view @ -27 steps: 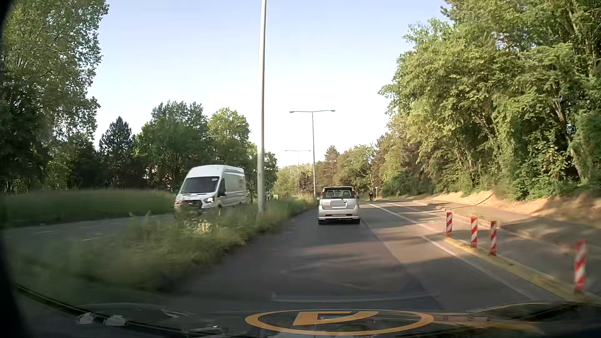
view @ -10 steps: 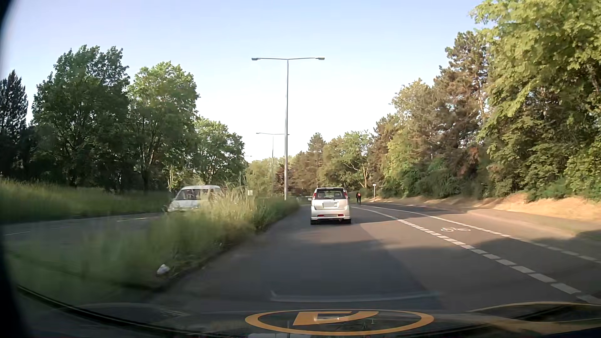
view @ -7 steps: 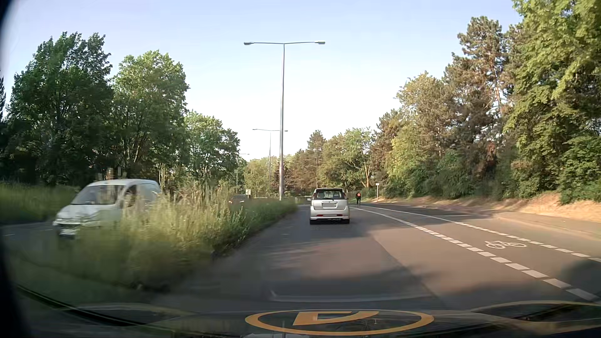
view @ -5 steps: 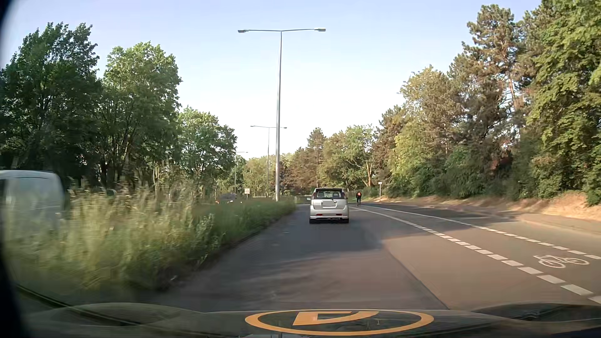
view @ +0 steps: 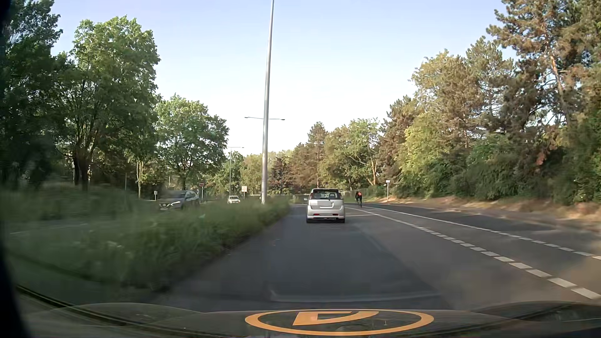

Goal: Follow the waypoints while adhering to traffic rules and regulations

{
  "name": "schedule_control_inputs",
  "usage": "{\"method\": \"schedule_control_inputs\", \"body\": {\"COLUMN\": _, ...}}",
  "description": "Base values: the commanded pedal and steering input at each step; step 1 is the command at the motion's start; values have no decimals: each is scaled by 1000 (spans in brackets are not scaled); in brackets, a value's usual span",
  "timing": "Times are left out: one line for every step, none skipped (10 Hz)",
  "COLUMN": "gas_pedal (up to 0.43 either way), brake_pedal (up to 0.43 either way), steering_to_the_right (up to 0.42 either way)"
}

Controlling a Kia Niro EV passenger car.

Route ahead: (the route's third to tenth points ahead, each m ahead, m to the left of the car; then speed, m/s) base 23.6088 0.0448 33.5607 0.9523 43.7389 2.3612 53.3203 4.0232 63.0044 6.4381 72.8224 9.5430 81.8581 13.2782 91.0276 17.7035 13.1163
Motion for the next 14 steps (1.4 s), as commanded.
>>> {"method": "schedule_control_inputs", "body": {"gas_pedal": 169, "brake_pedal": 0, "steering_to_the_right": -1}}
{"method": "schedule_control_inputs", "body": {"gas_pedal": 169, "brake_pedal": 0, "steering_to_the_right": -2}}
{"method": "schedule_control_inputs", "body": {"gas_pedal": 169, "brake_pedal": 0, "steering_to_the_right": -4}}
{"method": "schedule_control_inputs", "body": {"gas_pedal": 169, "brake_pedal": 0, "steering_to_the_right": -5}}
{"method": "schedule_control_inputs", "body": {"gas_pedal": 177, "brake_pedal": 0, "steering_to_the_right": -6}}
{"method": "schedule_control_inputs", "body": {"gas_pedal": 209, "brake_pedal": 0, "steering_to_the_right": -6}}
{"method": "schedule_control_inputs", "body": {"gas_pedal": 220, "brake_pedal": 0, "steering_to_the_right": -8}}
{"method": "schedule_control_inputs", "body": {"gas_pedal": 228, "brake_pedal": 0, "steering_to_the_right": -10}}
{"method": "schedule_control_inputs", "body": {"gas_pedal": 228, "brake_pedal": 0, "steering_to_the_right": -10}}
{"method": "schedule_control_inputs", "body": {"gas_pedal": 228, "brake_pedal": 0, "steering_to_the_right": -12}}
{"method": "schedule_control_inputs", "body": {"gas_pedal": 228, "brake_pedal": 0, "steering_to_the_right": -14}}
{"method": "schedule_control_inputs", "body": {"gas_pedal": 220, "brake_pedal": 0, "steering_to_the_right": -15}}
{"method": "schedule_control_inputs", "body": {"gas_pedal": 220, "brake_pedal": 0, "steering_to_the_right": -16}}
{"method": "schedule_control_inputs", "body": {"gas_pedal": 209, "brake_pedal": 0, "steering_to_the_right": -17}}
